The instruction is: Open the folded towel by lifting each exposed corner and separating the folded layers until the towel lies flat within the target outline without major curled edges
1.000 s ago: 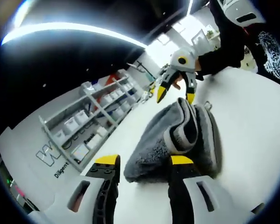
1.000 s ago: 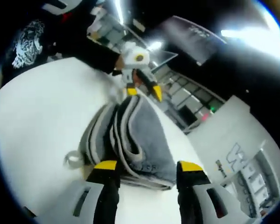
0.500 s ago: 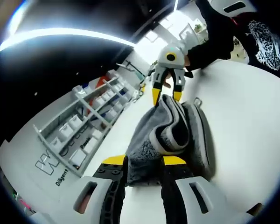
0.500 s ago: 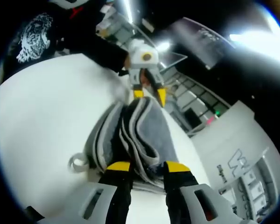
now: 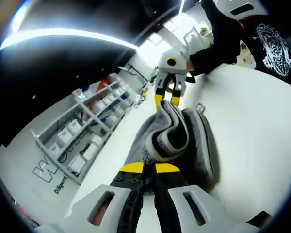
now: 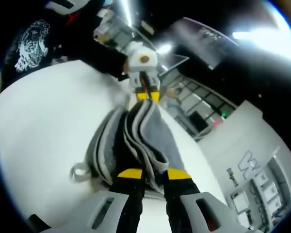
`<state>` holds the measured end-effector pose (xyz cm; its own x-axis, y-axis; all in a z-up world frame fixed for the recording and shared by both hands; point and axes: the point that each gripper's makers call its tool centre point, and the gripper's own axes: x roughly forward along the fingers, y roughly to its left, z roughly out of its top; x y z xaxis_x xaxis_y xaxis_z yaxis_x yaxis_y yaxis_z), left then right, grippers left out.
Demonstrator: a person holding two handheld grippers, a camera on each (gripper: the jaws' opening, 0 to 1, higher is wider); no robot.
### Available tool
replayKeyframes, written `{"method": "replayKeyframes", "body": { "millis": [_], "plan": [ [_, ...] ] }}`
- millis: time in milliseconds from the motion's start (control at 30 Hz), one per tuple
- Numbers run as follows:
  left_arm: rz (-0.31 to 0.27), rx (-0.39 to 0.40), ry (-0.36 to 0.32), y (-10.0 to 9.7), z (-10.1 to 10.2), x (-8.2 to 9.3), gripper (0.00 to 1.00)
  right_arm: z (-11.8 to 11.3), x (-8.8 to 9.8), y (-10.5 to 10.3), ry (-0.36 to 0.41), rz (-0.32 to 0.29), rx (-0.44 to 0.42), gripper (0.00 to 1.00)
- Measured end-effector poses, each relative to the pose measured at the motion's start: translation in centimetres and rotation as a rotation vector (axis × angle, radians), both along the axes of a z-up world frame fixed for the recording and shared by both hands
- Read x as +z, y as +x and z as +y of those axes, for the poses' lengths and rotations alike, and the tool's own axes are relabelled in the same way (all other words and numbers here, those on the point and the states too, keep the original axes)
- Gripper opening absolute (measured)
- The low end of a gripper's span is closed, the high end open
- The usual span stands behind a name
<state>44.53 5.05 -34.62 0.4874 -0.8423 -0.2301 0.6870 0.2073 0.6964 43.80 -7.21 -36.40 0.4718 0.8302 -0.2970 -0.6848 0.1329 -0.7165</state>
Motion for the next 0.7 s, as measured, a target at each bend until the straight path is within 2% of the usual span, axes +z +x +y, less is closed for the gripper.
{"method": "replayKeyframes", "body": {
  "millis": [200,467,700],
  "plan": [
    [0.047,0.019,-0.037,0.31,0.19,0.22,0.04,-0.14,0.14,0.14,0.025,0.025,-0.008,0.09],
    [0.048,0.03,-0.04,0.39,0.09,0.15,0.03,-0.14,0.1,0.17,0.029,0.027,-0.014,0.08],
    [0.073,0.038,-0.057,0.34,0.26,0.38,0.03,-0.18,0.2,0.04,0.036,0.036,-0.016,0.08]
  ]
}}
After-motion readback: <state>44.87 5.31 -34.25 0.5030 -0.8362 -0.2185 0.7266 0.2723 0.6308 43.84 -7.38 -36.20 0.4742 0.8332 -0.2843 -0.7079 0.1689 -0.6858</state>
